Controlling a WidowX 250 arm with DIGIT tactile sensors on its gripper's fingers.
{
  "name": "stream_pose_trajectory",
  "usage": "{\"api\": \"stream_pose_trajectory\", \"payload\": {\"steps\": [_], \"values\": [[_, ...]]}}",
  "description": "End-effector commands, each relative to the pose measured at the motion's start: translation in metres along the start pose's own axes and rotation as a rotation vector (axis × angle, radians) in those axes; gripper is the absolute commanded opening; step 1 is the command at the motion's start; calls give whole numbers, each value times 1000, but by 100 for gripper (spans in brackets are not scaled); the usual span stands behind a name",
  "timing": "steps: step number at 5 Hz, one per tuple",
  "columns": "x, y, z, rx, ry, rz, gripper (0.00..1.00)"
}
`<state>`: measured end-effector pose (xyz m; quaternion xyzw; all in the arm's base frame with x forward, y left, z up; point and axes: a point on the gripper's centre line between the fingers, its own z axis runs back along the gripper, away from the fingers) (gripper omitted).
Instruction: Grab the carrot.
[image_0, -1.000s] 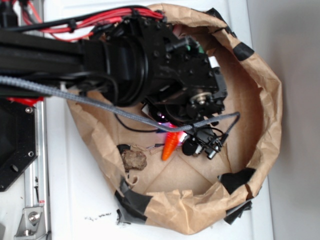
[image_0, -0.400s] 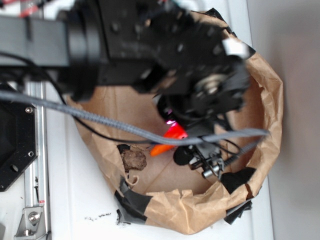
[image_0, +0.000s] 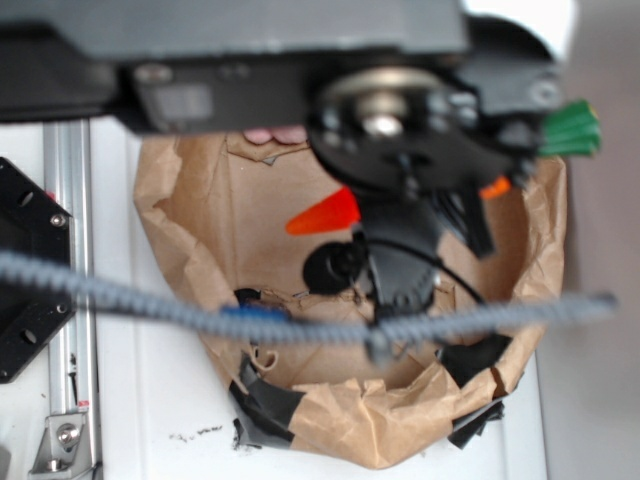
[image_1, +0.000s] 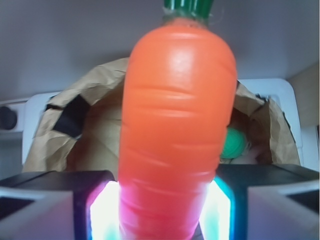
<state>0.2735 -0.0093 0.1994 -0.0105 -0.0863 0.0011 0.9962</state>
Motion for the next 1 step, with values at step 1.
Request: {"api": "stream_pose_trajectory", "payload": {"steps": [1], "values": [[-11, -10, 25, 30, -75, -25, 0]]}}
